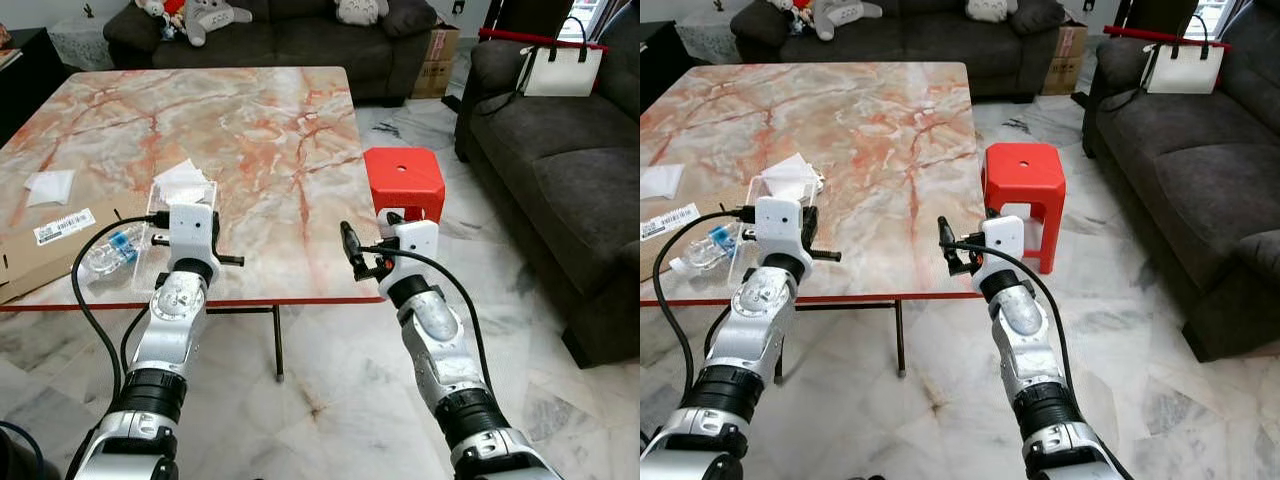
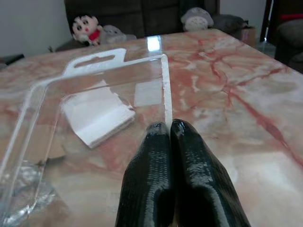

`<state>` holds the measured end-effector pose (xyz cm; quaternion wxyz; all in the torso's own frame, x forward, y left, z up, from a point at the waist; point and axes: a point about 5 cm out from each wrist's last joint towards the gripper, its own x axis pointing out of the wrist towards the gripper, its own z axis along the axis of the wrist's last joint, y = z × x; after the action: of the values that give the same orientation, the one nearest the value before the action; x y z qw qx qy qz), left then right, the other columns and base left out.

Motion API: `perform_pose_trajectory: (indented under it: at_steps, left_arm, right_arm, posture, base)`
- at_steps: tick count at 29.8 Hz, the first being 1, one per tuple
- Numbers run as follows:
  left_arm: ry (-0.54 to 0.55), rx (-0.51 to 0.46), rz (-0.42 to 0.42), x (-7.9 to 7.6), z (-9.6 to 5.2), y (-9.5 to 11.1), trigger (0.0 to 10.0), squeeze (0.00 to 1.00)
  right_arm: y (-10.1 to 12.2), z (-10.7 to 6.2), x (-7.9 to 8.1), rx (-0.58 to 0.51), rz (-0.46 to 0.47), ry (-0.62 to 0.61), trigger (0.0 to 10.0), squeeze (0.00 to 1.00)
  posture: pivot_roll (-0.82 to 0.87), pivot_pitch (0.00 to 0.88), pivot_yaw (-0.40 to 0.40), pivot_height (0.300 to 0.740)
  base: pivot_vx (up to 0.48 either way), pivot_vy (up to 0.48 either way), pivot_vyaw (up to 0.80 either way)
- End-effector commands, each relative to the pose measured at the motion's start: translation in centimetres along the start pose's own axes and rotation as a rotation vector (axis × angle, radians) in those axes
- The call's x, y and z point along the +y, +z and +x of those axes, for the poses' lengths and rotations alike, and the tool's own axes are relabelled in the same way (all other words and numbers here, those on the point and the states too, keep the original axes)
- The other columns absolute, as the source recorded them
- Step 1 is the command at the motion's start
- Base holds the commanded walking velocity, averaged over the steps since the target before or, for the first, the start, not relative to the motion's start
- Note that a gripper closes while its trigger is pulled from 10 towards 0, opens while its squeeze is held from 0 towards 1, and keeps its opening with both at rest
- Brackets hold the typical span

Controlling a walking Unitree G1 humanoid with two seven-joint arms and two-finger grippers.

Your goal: Picking trash to rubbish bin

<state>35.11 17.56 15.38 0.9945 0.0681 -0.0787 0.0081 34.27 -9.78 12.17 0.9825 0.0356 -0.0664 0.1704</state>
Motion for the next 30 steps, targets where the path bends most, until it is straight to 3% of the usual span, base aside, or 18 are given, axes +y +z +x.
perform_pose_trajectory:
  at_steps: [1, 3, 11, 16, 30]
  left_arm:
    - [0.025, -0.067, 0.000, 0.2, -0.2, 1.0, 10.0, 0.00]
    - [0.070, -0.145, -0.015, 0.8, -0.5, 2.0, 10.0, 0.00]
    - [0.111, -0.251, 0.039, 0.9, -1.1, 3.3, 10.0, 0.00]
    - [0.107, -0.260, 0.081, 0.5, -1.3, 3.2, 10.0, 0.00]
    - [0.138, -0.243, 0.085, 0.8, -1.3, 2.8, 10.0, 0.00]
  right_arm:
    - [0.5, 0.2, 0.0, -0.022, 0.003, -0.008, 10.0, 0.00]
    - [1.0, 0.5, 0.0, -0.052, 0.011, -0.022, 10.0, 0.00]
    - [2.1, 1.0, -0.2, -0.106, 0.020, -0.046, 10.0, 0.00]
    - [2.6, 1.1, -0.4, -0.124, 0.020, -0.061, 10.0, 0.00]
    - [2.9, 1.4, -0.5, -0.134, 0.014, -0.066, 10.0, 0.00]
  posture:
    - [-0.03, 0.048, 0.006, 0.740]
    - [-0.03, 0.043, 0.009, 0.740]
    - [-0.03, 0.035, 0.016, 0.740]
    - [-0.03, 0.033, 0.018, 0.740]
    - [-0.03, 0.032, 0.017, 0.740]
  base:
    - [0.000, 0.000, 0.00]
    - [0.000, 0.000, 0.00]
    - [0.000, 0.000, 0.00]
    - [0.000, 0.000, 0.00]
    - [0.000, 0.000, 0.00]
